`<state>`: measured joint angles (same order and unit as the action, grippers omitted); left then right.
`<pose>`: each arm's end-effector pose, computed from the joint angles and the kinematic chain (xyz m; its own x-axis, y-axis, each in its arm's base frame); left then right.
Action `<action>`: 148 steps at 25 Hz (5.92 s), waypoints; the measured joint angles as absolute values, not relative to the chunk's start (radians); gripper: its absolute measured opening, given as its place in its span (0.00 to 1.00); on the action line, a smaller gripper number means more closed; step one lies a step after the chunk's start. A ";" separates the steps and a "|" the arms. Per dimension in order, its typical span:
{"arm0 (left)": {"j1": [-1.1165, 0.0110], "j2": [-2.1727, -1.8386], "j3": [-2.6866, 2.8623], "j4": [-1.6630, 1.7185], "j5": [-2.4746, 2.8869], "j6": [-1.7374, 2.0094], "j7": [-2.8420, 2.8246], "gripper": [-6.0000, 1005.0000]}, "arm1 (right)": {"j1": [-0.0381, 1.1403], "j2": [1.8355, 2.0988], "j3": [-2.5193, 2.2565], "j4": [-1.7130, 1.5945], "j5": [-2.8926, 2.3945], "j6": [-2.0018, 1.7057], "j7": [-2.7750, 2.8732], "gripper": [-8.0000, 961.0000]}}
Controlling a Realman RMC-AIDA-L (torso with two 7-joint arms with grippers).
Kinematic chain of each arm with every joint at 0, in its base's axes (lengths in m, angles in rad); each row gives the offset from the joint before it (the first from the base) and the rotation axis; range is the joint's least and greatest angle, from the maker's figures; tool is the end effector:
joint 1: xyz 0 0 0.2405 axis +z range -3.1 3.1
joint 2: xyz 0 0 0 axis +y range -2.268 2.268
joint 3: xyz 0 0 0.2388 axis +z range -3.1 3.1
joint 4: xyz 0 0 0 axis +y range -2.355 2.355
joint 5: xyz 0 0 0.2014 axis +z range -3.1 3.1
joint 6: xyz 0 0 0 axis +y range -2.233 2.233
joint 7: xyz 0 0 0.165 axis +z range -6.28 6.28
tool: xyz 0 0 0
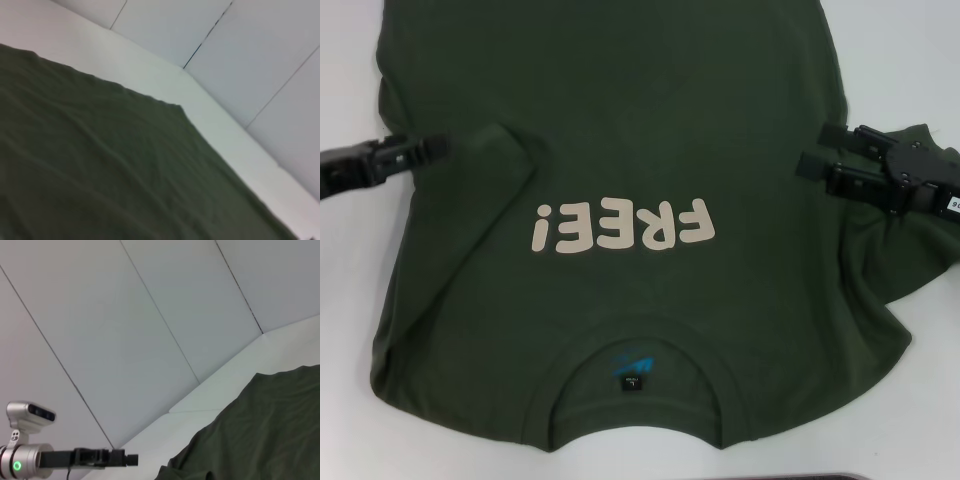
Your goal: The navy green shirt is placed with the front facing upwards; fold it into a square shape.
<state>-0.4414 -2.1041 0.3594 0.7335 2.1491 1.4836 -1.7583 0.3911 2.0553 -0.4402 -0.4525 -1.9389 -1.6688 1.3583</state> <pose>-0.3020 0.3154 0.0280 0.4122 0.6358 0.6525 0.8813 -0.4600 -0.1085 0.2782 0.2775 0.0042 0.4920 -0.4613 -0.7383 -0.7002 -0.7137 -0.0207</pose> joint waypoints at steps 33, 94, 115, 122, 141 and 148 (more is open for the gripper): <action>-0.411 -2.137 0.471 0.713 2.201 1.319 -1.677 0.74 | 0.385 2.060 -0.440 -0.453 -1.939 -1.675 1.360 0.95; -0.426 -2.128 0.465 0.715 2.194 1.334 -1.727 0.53 | 0.383 2.063 -0.440 -0.453 -1.939 -1.681 1.361 0.95; -0.431 -2.126 0.465 0.731 2.198 1.382 -1.750 0.51 | 0.384 2.063 -0.440 -0.452 -1.939 -1.681 1.361 0.95; -0.434 -2.126 0.473 0.723 2.200 1.362 -1.747 0.48 | 0.385 2.063 -0.440 -0.452 -1.939 -1.681 1.359 0.95; -0.443 -2.126 0.474 0.724 2.243 1.321 -1.778 0.22 | 0.385 2.065 -0.440 -0.453 -1.936 -1.682 1.359 0.95; -0.444 -2.126 0.474 0.727 2.244 1.331 -1.779 0.00 | 0.385 2.065 -0.439 -0.453 -1.936 -1.683 1.358 0.95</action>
<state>-0.4438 -2.1261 0.4740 0.7265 2.2442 1.3311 -1.7794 0.3847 2.0646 -0.4391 -0.4525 -1.9358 -1.6826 1.3580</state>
